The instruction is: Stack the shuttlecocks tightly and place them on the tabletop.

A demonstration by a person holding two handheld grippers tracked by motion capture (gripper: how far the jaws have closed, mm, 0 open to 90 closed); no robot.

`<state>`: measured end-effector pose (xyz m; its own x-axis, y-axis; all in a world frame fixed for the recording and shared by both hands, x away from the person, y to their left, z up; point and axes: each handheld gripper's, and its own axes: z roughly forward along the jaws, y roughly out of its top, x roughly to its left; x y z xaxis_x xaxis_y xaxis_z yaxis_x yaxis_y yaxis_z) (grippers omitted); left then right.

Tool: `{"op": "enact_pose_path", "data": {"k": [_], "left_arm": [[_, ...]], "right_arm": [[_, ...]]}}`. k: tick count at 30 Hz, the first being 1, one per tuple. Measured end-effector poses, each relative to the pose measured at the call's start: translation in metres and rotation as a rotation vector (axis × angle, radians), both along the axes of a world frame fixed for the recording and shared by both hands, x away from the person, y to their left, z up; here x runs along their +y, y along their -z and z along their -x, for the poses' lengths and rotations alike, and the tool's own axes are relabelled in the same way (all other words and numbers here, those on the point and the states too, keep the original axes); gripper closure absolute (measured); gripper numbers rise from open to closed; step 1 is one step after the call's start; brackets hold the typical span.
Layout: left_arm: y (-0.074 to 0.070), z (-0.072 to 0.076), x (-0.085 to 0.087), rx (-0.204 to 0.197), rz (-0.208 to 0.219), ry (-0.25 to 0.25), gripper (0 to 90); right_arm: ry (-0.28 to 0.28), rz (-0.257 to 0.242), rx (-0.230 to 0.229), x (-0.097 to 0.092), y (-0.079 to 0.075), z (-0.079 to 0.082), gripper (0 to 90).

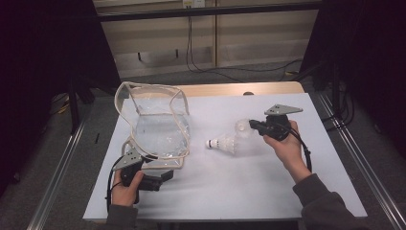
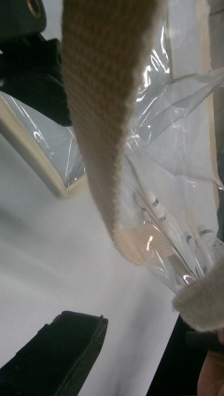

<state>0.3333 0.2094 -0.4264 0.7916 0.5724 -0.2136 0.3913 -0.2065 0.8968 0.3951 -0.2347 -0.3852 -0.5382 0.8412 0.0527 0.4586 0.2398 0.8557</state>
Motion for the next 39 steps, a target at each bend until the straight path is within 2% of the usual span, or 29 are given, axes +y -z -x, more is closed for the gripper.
{"op": "enact_pose_path", "data": {"k": [12, 24, 39], "left_arm": [[0.0, 0.0, -0.001, -0.002, -0.001, 0.004, 3.4], [-0.001, 0.0, -0.001, -0.004, -0.001, 0.005, 3.4], [-0.001, 0.001, -0.003, -0.005, 0.004, 0.005, 3.2]], "right_arm": [[-0.023, -0.005, -0.022, -0.006, 0.004, 0.015, 90.0], [-0.027, -0.026, -0.017, -0.011, 0.012, 0.03, 90.0], [-0.038, -0.022, -0.002, -0.017, 0.024, 0.046, 90.0]]}}
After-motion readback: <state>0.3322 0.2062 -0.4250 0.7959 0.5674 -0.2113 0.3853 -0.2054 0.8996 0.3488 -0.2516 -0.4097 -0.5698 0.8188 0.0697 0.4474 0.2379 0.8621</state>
